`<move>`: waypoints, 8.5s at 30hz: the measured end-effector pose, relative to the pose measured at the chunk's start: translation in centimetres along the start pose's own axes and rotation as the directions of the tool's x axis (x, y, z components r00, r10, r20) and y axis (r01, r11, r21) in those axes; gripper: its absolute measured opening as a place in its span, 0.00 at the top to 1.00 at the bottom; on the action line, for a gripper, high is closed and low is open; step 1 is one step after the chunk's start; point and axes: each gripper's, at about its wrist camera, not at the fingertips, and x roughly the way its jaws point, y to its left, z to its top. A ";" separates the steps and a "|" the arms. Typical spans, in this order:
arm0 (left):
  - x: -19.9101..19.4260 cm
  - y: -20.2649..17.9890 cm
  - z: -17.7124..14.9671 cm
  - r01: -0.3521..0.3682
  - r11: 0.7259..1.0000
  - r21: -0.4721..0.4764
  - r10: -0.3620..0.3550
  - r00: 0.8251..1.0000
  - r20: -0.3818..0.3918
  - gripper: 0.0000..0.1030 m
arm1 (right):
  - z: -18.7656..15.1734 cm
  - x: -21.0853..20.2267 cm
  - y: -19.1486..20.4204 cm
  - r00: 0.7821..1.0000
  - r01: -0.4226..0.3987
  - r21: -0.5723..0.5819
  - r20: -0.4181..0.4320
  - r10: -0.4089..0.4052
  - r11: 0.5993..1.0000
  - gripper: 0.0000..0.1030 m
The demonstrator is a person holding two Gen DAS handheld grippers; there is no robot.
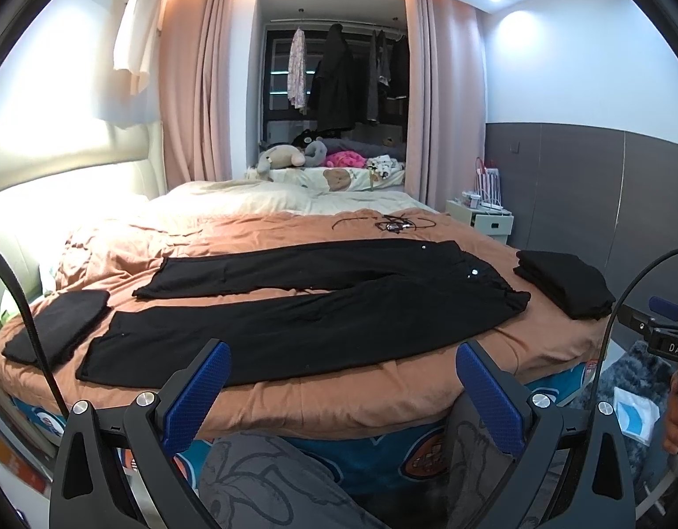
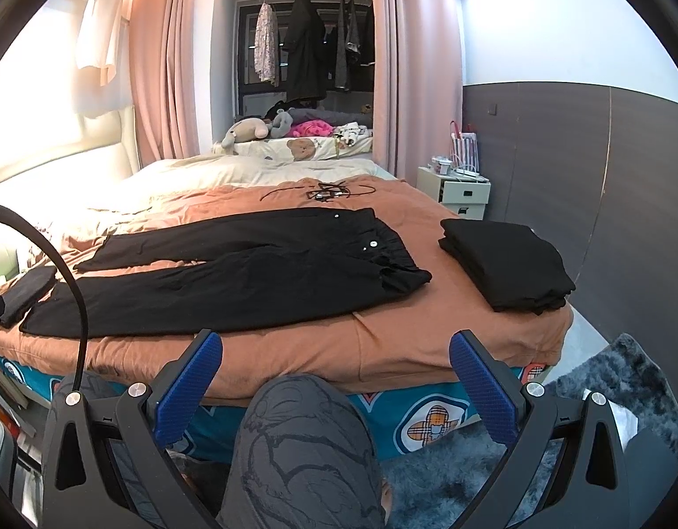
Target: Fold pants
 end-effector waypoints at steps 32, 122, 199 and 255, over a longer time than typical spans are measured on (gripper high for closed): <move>0.3 -0.1 0.3 -0.002 1.000 0.006 0.002 1.000 -0.004 0.00 | 0.2 -0.2 0.0 1.000 0.009 0.010 0.010 -0.009 1.000 0.00; 14.8 34.4 -8.2 -0.507 0.682 -0.527 0.298 0.851 -0.433 0.01 | 8.3 30.4 -8.8 0.912 -0.008 0.247 -0.396 0.108 0.969 0.00; 17.4 42.1 -0.7 -0.536 0.589 -0.604 0.407 0.843 -0.352 0.95 | 12.2 35.7 -17.5 0.887 -0.279 0.605 -0.134 0.441 0.746 0.98; 44.8 50.8 18.2 -0.506 0.710 -0.491 0.369 0.860 -0.353 0.95 | 25.8 52.5 -10.4 0.933 -0.251 0.604 -0.058 0.356 0.757 0.98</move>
